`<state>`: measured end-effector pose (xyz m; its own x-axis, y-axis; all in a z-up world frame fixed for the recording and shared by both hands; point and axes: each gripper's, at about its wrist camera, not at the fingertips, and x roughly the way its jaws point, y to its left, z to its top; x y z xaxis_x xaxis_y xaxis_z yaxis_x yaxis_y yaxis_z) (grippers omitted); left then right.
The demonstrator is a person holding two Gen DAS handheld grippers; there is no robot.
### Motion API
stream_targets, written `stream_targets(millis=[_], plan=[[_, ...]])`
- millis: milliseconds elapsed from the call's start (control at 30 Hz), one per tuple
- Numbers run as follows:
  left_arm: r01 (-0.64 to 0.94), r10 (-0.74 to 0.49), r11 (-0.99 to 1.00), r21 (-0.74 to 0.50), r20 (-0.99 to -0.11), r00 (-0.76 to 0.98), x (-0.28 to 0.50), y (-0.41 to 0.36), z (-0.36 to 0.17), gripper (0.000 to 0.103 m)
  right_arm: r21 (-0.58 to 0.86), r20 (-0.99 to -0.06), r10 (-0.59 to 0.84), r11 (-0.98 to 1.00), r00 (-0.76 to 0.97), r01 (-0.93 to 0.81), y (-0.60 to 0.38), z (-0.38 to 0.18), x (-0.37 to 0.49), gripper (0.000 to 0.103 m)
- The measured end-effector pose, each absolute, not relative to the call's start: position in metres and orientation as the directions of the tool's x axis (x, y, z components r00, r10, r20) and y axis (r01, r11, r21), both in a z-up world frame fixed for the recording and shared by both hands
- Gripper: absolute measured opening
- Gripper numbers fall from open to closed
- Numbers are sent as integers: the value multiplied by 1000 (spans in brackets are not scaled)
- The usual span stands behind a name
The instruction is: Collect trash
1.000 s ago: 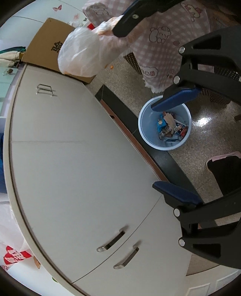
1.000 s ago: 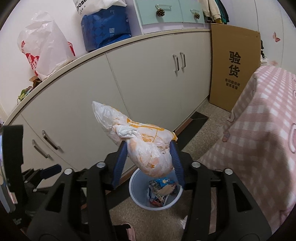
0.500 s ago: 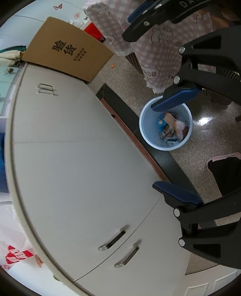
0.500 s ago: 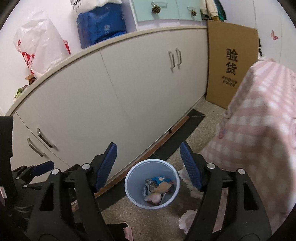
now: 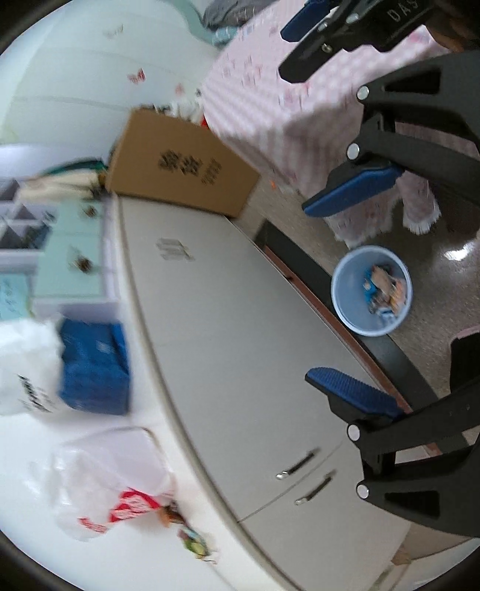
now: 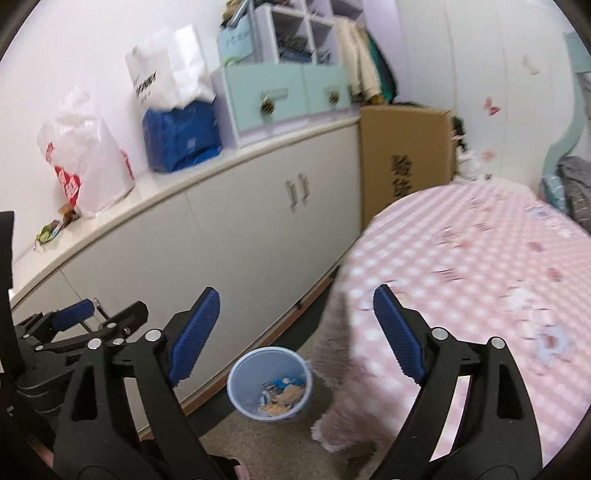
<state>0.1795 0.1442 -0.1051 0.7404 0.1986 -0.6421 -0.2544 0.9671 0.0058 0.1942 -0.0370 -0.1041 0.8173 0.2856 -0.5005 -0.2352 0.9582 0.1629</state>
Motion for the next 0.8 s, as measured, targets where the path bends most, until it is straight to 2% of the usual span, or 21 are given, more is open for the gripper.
stream_targets(millis=[400,800], plan=[[-93,91,995,18,-451,888,83,59,-23,89,162,-383,178,979,906,-124,-116,-44,80,91],[30,-25,1000,8,-339,940,9,22,16,94,136,-274,62,990,960,-25,-150,-7,-14,94]])
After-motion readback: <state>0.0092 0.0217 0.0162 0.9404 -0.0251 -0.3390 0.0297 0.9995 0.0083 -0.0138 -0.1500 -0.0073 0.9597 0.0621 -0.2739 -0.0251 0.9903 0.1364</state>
